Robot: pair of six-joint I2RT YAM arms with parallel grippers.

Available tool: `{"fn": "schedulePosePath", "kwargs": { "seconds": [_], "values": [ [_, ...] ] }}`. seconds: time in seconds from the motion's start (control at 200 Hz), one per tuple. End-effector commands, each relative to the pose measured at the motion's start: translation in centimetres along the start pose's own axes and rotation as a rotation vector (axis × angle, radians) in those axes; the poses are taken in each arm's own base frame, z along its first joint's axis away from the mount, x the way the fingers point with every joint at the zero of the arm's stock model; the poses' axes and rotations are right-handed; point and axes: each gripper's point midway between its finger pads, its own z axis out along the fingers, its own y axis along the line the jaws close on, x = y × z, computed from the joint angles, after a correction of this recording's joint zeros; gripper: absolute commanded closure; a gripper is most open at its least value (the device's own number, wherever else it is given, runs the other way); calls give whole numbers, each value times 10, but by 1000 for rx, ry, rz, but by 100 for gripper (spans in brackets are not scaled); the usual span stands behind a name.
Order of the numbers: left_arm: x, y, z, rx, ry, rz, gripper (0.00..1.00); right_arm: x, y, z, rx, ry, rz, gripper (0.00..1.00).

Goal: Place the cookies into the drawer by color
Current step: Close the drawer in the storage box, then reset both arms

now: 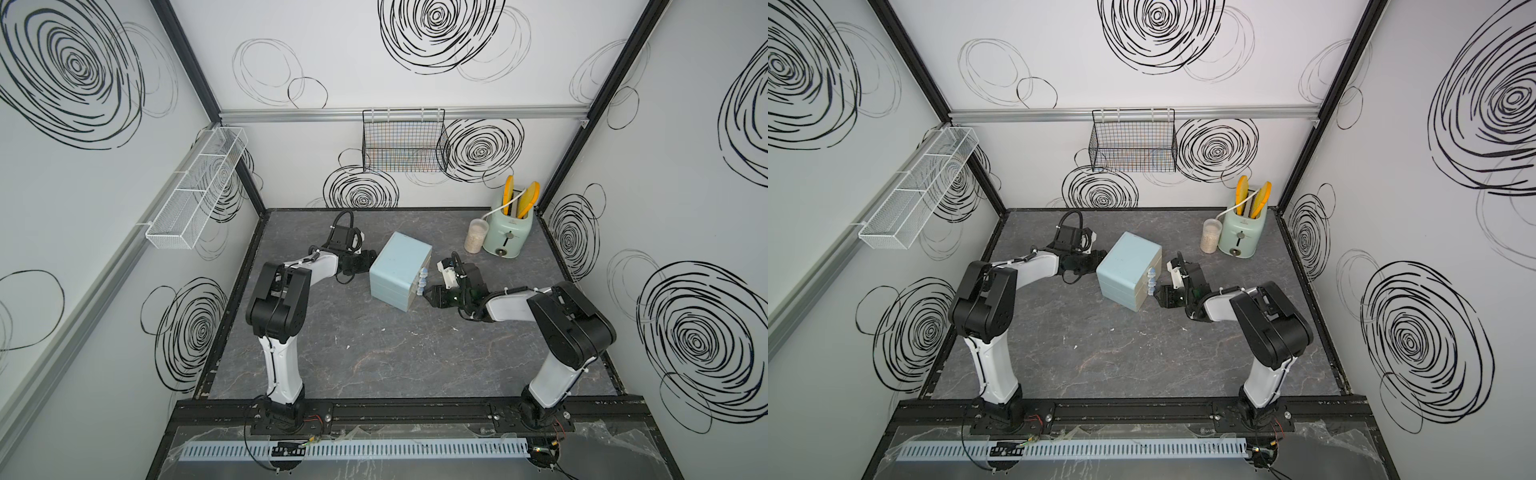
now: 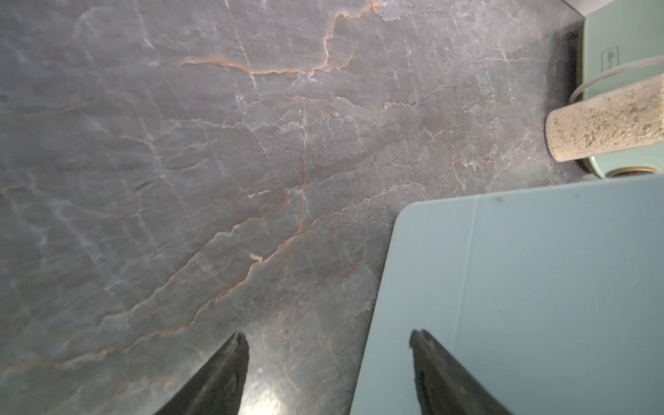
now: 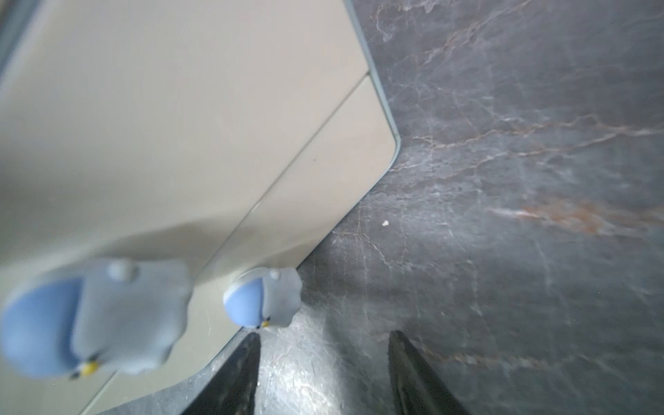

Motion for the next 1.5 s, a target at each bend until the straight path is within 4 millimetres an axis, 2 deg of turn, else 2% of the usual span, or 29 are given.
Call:
{"fn": "schedulePosePath", "kwargs": {
  "seconds": [0.0, 0.14, 0.4, 0.55, 0.76, 0.905, 1.04, 1.231, 1.286, 1.391, 1.496],
  "values": [
    [-14, 2, -29, -65, -96, 11, 16, 6, -9, -13, 73, -16, -5, 33],
    [-21, 22, -61, -171, -207, -16, 12, 1, -22, -36, 162, -81, -16, 25],
    [-19, 48, -117, -344, -403, -35, 8, -26, -50, -95, 386, -287, -13, 23],
    [-15, 59, -148, -432, -501, -41, 8, -44, -65, -137, 505, -429, 10, 23],
    [-11, 69, -195, -546, -669, -23, 8, -67, -92, -196, 577, -614, 85, 22],
    [-8, 71, -217, -572, -779, 10, 7, -76, -114, -225, 612, -689, 124, 21],
    [-4, 75, -226, -595, -841, 46, 6, -79, -138, -242, 692, -720, 144, 20],
    [-1, 80, -226, -625, -870, 107, 3, -78, -167, -260, 807, -769, 162, 17],
    [0, 83, -225, -639, -876, 115, 0, -77, -170, -260, 815, -776, 139, 17],
    [-2, 90, -222, -641, -887, 126, 2, -74, -175, -260, 819, -790, 105, 13],
    [-4, 88, -217, -594, -914, 167, 2, -72, -173, -259, 793, -830, 40, 12]
  ]
}}
